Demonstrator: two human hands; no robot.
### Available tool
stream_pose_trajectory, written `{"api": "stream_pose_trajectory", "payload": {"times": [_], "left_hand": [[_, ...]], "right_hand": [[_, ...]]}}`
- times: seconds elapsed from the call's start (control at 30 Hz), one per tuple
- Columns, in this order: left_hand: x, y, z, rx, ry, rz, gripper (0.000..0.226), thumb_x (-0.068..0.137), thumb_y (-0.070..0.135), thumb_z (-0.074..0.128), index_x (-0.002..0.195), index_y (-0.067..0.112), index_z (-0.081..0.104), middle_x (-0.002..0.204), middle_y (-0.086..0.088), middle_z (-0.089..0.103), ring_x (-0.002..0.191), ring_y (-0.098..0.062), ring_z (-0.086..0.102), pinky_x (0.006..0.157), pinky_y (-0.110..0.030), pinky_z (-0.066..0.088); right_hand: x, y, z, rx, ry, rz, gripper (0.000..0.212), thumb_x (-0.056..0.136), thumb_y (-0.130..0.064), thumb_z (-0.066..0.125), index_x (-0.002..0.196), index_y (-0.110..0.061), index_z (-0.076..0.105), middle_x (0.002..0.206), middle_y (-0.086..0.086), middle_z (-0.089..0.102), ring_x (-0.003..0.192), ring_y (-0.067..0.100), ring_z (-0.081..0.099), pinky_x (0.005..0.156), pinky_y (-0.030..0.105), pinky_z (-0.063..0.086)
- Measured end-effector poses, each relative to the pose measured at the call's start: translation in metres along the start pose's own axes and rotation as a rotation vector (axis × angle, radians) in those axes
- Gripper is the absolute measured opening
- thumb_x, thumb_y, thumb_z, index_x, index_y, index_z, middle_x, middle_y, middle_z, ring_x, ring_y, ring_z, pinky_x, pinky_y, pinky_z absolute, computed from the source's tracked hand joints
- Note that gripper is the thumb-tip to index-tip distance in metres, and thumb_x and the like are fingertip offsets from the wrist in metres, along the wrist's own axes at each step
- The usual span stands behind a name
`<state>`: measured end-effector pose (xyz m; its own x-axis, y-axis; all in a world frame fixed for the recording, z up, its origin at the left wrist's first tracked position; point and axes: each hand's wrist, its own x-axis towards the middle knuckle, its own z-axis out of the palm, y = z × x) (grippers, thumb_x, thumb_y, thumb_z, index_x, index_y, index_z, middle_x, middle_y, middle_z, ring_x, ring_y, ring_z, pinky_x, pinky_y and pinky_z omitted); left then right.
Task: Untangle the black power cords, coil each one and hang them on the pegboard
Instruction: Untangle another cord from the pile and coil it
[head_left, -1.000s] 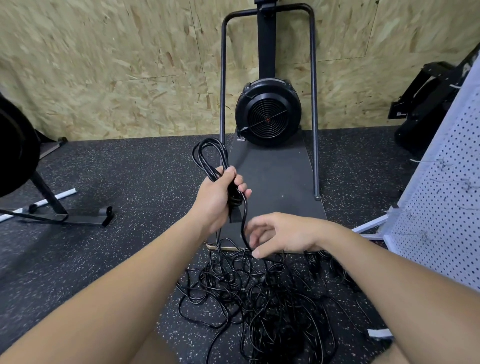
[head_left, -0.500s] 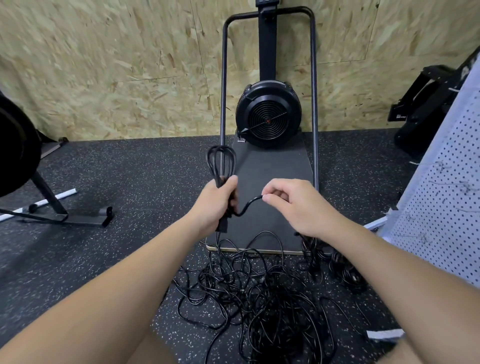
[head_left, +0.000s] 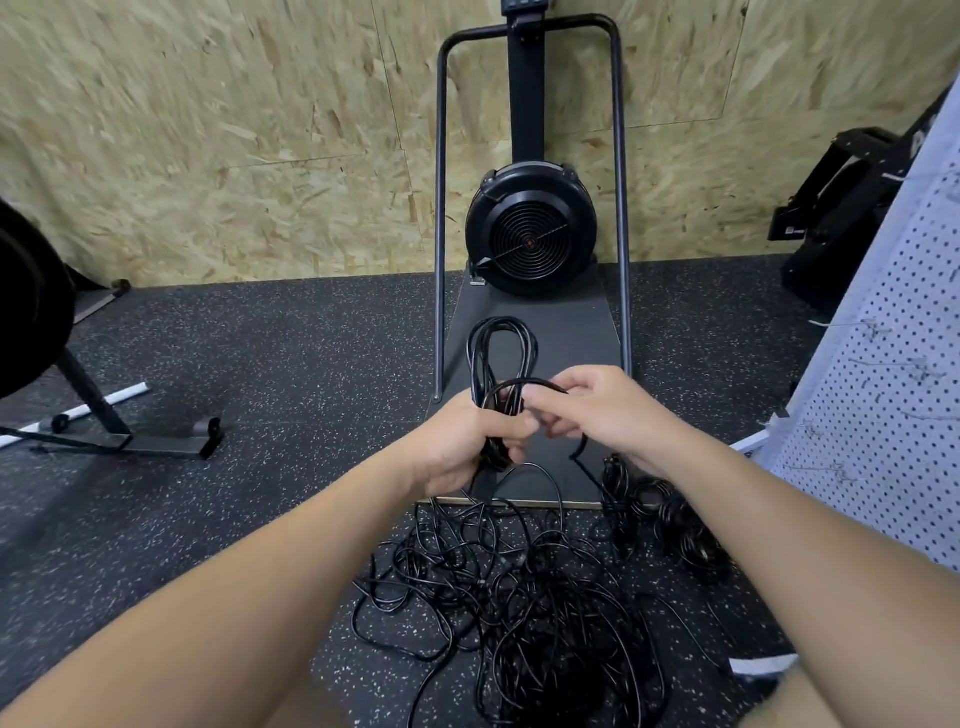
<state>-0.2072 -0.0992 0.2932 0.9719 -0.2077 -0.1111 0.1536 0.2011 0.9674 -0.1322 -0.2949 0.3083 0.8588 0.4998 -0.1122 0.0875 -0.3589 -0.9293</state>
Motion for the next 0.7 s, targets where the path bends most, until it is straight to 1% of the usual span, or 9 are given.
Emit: {"api": "stream_pose_trajectory", "payload": {"times": [0.1,0.17,0.23,0.3,0.37,0.43,0.5,0.57,0.7], "left_hand": [[0.003,-0.001,-0.005,-0.013,0.052,0.020,0.022,0.094,-0.007,0.070,0.105,0.010,0.064,0.079,0.001,0.054,0.069,-0.013,0.043,0.064,-0.026,0.045],[0.005,-0.002,-0.009,-0.061,0.098,0.019,0.029,0.090,-0.004,0.072,0.111,0.009,0.058,0.079,-0.001,0.049,0.067,-0.014,0.043,0.064,-0.027,0.046],[0.007,-0.002,-0.013,-0.093,0.143,0.033,0.035,0.089,-0.003,0.073,0.116,0.008,0.055,0.080,-0.003,0.047,0.067,-0.015,0.042,0.063,-0.027,0.047],[0.009,0.000,-0.015,-0.102,0.177,0.060,0.034,0.089,-0.001,0.074,0.115,0.009,0.055,0.079,-0.002,0.045,0.068,-0.016,0.041,0.062,-0.026,0.046],[0.010,0.000,-0.017,-0.086,0.207,0.072,0.034,0.087,0.002,0.075,0.113,0.009,0.055,0.077,-0.001,0.046,0.067,-0.015,0.042,0.062,-0.026,0.046],[0.010,0.000,-0.020,-0.026,0.238,0.071,0.037,0.085,0.006,0.079,0.114,0.010,0.057,0.077,0.000,0.049,0.067,-0.015,0.046,0.063,-0.027,0.046],[0.009,0.000,-0.021,0.084,0.251,0.065,0.039,0.084,0.011,0.085,0.114,0.012,0.059,0.080,-0.001,0.055,0.068,-0.015,0.051,0.066,-0.030,0.048],[0.005,0.000,-0.020,0.152,0.212,0.060,0.041,0.084,0.013,0.088,0.114,0.012,0.060,0.085,0.001,0.060,0.071,-0.015,0.055,0.070,-0.032,0.050],[-0.002,0.002,-0.008,0.239,0.021,0.037,0.030,0.093,0.012,0.083,0.114,0.013,0.062,0.098,0.001,0.066,0.080,-0.011,0.059,0.074,-0.028,0.049]], "right_hand": [[0.002,0.009,-0.009,-0.077,-0.054,0.021,0.049,0.082,-0.066,0.087,0.112,-0.027,0.079,0.100,-0.007,0.084,0.097,0.009,0.079,0.102,0.038,0.058],[0.005,0.012,-0.011,-0.109,-0.049,0.055,0.053,0.079,-0.062,0.091,0.118,-0.031,0.075,0.104,-0.009,0.083,0.101,0.008,0.076,0.098,0.034,0.056],[0.007,0.015,-0.012,-0.144,-0.022,0.064,0.051,0.080,-0.053,0.094,0.120,-0.031,0.070,0.105,-0.009,0.081,0.100,0.007,0.075,0.093,0.033,0.056],[0.009,0.016,-0.012,-0.122,0.011,0.046,0.034,0.087,-0.037,0.091,0.113,-0.025,0.074,0.097,-0.003,0.082,0.088,0.011,0.075,0.087,0.035,0.059],[0.008,0.014,-0.011,-0.079,0.035,0.009,0.014,0.095,-0.022,0.085,0.105,-0.014,0.078,0.089,0.007,0.082,0.079,0.016,0.074,0.080,0.036,0.062],[0.006,0.006,-0.008,-0.042,0.074,-0.051,0.008,0.100,-0.013,0.078,0.107,-0.008,0.076,0.086,0.011,0.080,0.072,0.017,0.072,0.074,0.034,0.064],[0.004,-0.007,-0.008,0.020,0.127,-0.129,0.011,0.103,-0.011,0.073,0.113,-0.008,0.072,0.087,0.013,0.080,0.069,0.016,0.070,0.070,0.031,0.061],[0.000,-0.023,-0.008,0.112,0.141,-0.200,0.011,0.105,-0.011,0.070,0.115,-0.008,0.073,0.089,0.013,0.079,0.068,0.016,0.066,0.069,0.028,0.060],[-0.006,-0.038,-0.003,0.339,0.177,-0.238,0.009,0.104,-0.006,0.070,0.110,-0.001,0.075,0.085,0.012,0.075,0.068,0.020,0.062,0.068,0.034,0.059]]}}
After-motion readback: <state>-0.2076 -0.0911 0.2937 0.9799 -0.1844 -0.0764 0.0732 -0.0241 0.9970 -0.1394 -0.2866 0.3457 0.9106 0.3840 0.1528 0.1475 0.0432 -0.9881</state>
